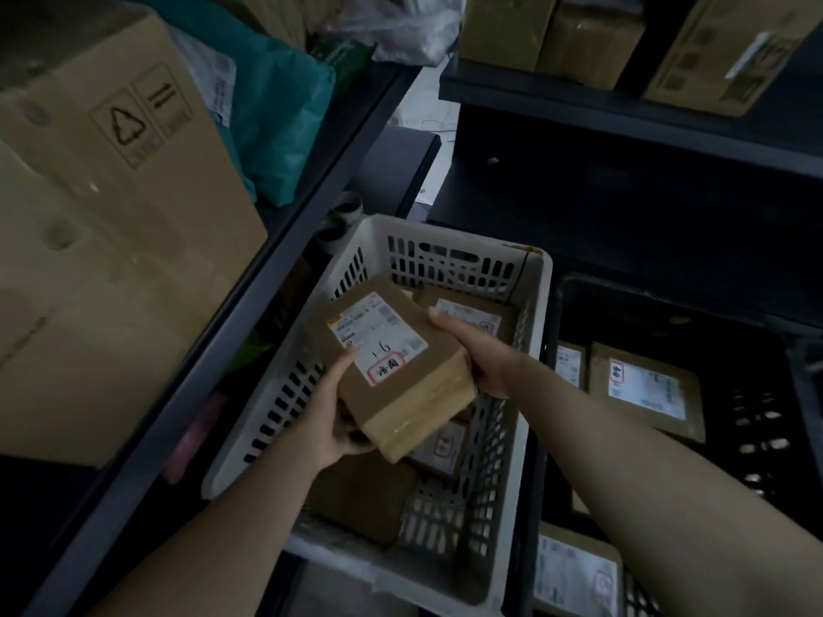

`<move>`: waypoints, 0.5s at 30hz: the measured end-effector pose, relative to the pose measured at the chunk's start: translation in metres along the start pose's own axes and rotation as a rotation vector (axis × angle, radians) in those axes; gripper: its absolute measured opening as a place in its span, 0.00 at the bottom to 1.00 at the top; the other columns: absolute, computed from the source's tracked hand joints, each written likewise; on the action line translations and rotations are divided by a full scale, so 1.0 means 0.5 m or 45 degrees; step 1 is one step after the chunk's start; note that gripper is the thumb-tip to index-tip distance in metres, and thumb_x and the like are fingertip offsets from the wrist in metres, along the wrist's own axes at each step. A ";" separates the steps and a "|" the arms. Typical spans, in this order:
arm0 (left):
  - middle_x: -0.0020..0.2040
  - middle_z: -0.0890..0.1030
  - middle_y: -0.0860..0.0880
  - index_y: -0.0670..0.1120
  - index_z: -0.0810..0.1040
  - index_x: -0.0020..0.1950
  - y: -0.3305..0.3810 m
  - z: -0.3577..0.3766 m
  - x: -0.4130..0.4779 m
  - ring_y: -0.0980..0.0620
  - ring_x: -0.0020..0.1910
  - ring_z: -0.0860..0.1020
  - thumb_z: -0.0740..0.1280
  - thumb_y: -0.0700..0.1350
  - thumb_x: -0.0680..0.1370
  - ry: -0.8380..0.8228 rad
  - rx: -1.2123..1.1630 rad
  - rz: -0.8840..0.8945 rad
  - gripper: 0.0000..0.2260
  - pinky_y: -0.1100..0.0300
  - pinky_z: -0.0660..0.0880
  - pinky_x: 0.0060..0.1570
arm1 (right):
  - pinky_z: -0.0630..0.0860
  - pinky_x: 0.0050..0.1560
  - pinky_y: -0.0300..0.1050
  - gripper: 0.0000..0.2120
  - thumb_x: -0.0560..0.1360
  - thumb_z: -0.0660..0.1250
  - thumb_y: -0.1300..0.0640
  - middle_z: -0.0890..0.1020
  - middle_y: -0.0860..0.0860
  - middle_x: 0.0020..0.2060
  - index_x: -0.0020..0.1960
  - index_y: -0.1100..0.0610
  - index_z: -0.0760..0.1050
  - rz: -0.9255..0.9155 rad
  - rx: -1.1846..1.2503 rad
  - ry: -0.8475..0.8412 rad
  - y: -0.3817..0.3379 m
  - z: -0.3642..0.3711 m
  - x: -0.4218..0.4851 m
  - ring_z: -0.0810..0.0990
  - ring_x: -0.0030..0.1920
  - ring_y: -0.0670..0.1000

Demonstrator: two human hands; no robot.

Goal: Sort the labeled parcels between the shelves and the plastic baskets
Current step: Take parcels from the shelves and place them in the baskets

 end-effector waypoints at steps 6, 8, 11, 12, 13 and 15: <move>0.59 0.76 0.41 0.51 0.69 0.69 -0.001 0.010 -0.010 0.40 0.56 0.75 0.65 0.64 0.72 0.045 -0.257 0.125 0.29 0.41 0.73 0.49 | 0.54 0.68 0.75 0.52 0.58 0.67 0.25 0.60 0.55 0.75 0.76 0.41 0.54 0.098 0.000 0.110 0.033 0.023 -0.062 0.61 0.74 0.64; 0.58 0.76 0.41 0.50 0.68 0.68 -0.011 0.023 -0.018 0.40 0.55 0.75 0.66 0.64 0.72 0.010 -0.251 0.115 0.30 0.41 0.73 0.48 | 0.55 0.66 0.77 0.51 0.59 0.71 0.29 0.60 0.55 0.75 0.76 0.36 0.50 0.060 0.081 0.109 0.050 0.039 -0.078 0.62 0.72 0.66; 0.60 0.76 0.39 0.48 0.68 0.69 -0.037 0.040 -0.027 0.39 0.57 0.75 0.66 0.65 0.71 -0.080 -0.192 0.039 0.33 0.39 0.73 0.51 | 0.65 0.65 0.72 0.45 0.67 0.74 0.39 0.67 0.54 0.69 0.74 0.37 0.50 -0.076 0.265 0.227 0.065 0.046 -0.089 0.69 0.66 0.62; 0.61 0.75 0.39 0.47 0.67 0.70 -0.046 0.040 -0.029 0.39 0.58 0.75 0.66 0.65 0.71 -0.092 -0.153 0.019 0.33 0.38 0.72 0.55 | 0.68 0.63 0.69 0.44 0.67 0.74 0.40 0.68 0.54 0.68 0.74 0.37 0.50 -0.112 0.283 0.293 0.064 0.046 -0.093 0.70 0.64 0.61; 0.63 0.74 0.39 0.47 0.66 0.71 -0.052 0.035 -0.028 0.38 0.59 0.74 0.65 0.64 0.73 -0.072 -0.079 0.014 0.33 0.36 0.71 0.58 | 0.70 0.63 0.67 0.46 0.65 0.74 0.39 0.68 0.55 0.68 0.75 0.38 0.50 -0.140 0.231 0.373 0.062 0.043 -0.099 0.70 0.63 0.60; 0.69 0.69 0.41 0.49 0.61 0.74 -0.062 0.015 -0.024 0.37 0.63 0.72 0.61 0.61 0.77 0.032 0.170 0.053 0.30 0.37 0.69 0.62 | 0.69 0.65 0.63 0.49 0.62 0.74 0.37 0.63 0.56 0.70 0.75 0.40 0.50 -0.174 -0.039 0.536 0.051 0.029 -0.114 0.67 0.66 0.61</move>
Point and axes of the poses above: each hand's wrist, its own x-axis towards the middle knuckle, its own z-axis out of the palm, y = z × x, the point moved 4 cm from there along x, towards the middle knuckle
